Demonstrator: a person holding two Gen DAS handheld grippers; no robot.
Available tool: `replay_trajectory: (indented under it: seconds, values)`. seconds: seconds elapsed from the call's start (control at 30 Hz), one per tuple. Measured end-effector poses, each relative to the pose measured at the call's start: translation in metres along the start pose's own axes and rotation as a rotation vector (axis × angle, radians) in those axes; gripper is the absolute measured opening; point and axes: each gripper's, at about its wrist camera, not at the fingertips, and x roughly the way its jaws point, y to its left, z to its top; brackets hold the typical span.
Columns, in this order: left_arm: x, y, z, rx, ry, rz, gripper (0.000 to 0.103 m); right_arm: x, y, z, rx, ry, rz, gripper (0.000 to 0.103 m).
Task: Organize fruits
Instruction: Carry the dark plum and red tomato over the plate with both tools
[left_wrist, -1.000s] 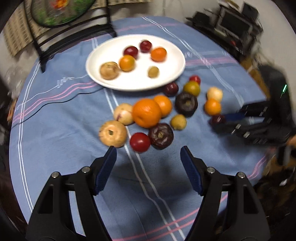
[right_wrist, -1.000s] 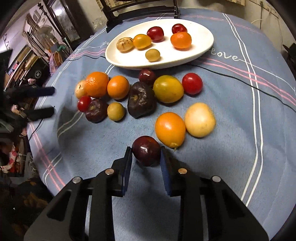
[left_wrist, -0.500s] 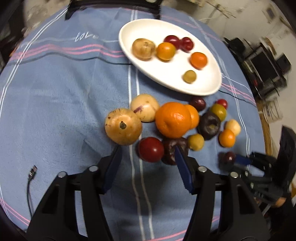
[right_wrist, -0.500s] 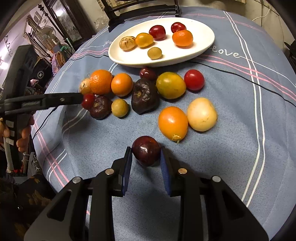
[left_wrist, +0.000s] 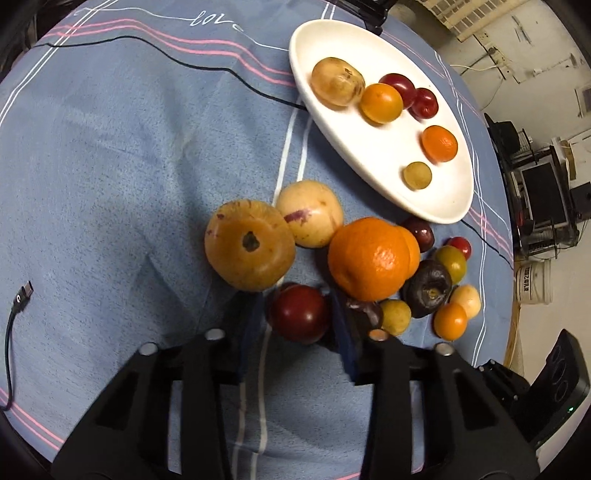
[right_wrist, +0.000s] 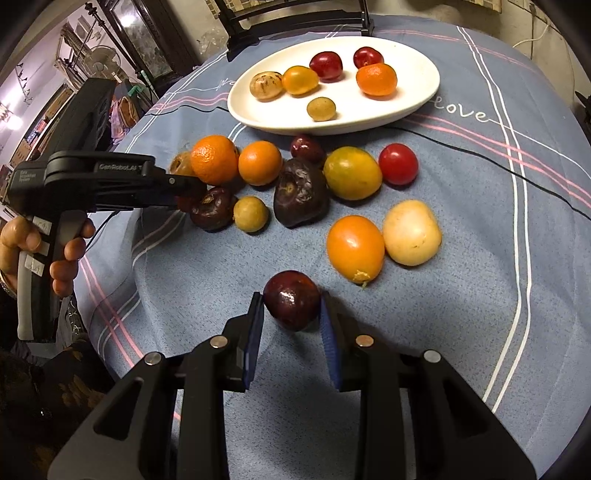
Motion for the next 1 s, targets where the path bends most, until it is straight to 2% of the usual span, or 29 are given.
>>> replay_trajectory:
  seconds: [0.3,0.57,0.7,0.83,1.0]
  values:
    - [-0.019,0.003,-0.018,0.079,-0.016,0.044,0.03,-0.008,-0.001,0.005,-0.007,-0.028,0.005,0.03]
    - [-0.058,-0.022,-0.017,0.232,-0.132,0.103,0.03,-0.011,0.003,0.01,-0.017,-0.046,0.005,0.03]
    - [-0.072,-0.041,-0.016,0.302,-0.175,0.093,0.03,-0.017,0.004,0.014,-0.014,-0.064,0.009,0.03]
    - [-0.082,-0.06,-0.004,0.362,-0.211,0.091,0.03,-0.03,0.004,0.027,-0.017,-0.106,0.009,0.03]
    - [-0.099,-0.093,0.029,0.421,-0.288,0.06,0.03,-0.063,0.002,0.068,-0.04,-0.227,-0.011,0.03]
